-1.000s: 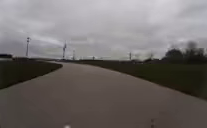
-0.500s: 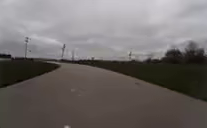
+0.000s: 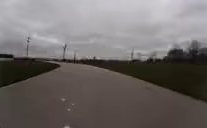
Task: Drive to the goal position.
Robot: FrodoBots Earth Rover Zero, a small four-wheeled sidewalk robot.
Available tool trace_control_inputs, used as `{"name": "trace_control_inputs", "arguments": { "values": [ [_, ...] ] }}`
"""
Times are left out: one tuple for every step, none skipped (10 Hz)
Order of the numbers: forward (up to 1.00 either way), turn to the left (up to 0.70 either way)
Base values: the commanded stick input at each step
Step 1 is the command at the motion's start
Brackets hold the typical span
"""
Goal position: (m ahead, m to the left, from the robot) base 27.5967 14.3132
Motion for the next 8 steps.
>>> {"name": "trace_control_inputs", "arguments": {
  "values": [
    [1.0, 0.0],
    [1.0, 0.0],
    [1.0, 0.0],
    [1.0, 0.0],
    [1.0, 0.0],
    [1.0, 0.0],
    [1.0, 0.0],
    [1.0, 0.0]
  ]
}}
